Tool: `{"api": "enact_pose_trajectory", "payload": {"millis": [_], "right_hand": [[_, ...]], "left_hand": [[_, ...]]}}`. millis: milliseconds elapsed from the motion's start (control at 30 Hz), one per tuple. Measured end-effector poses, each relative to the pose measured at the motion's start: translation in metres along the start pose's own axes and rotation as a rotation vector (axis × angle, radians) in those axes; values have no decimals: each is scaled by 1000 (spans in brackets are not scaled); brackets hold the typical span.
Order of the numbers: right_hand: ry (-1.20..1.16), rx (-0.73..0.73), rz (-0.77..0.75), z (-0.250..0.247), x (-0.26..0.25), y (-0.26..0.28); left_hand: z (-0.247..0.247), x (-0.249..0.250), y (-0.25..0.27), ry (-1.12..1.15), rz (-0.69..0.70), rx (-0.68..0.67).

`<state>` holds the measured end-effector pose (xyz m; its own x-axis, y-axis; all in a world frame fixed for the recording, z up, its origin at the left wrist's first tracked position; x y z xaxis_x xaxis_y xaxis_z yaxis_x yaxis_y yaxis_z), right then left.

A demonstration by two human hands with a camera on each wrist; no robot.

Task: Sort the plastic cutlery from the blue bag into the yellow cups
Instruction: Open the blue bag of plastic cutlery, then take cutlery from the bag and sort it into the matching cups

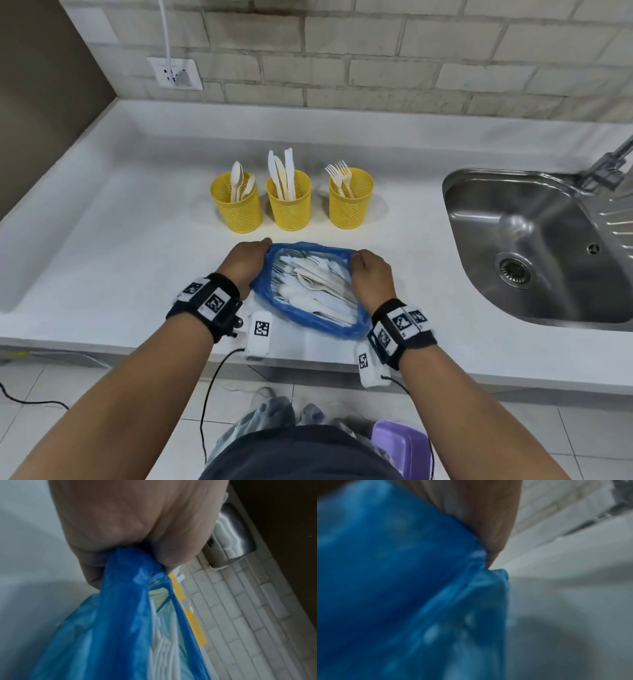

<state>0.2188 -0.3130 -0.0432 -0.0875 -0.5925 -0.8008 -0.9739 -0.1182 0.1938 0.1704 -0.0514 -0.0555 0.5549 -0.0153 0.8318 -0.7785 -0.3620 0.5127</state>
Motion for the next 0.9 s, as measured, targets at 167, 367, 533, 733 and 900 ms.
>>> {"api": "enact_pose_trajectory", "payload": {"millis": [167, 367, 533, 733, 900], "right_hand": [[-725, -88, 497, 37, 36, 0], [-1131, -132, 653, 66, 35, 15], [-210, -17, 228, 17, 14, 10], [-40, -196, 221, 49, 23, 26], [-46, 14, 56, 26, 0, 28]], "left_hand": [[-2, 9, -20, 105, -45, -49], [-16, 35, -42, -152, 69, -147], [-31, 14, -34, -637, 126, -178], [-24, 32, -45, -483, 229, -115], [-28, 71, -9, -434, 452, 48]]}}
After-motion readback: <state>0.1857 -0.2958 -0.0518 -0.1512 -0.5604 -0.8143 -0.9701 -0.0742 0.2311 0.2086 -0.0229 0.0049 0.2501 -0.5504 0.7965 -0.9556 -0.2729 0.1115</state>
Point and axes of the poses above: each hand's wrist, its own y-axis away from the middle knuckle, its own z-axis out of the palm, x = y × z, the point moved 10 cm from there along -y, towards the middle knuckle, and after that the axes turned 2 degrees about -x, right-handed, at the moved point
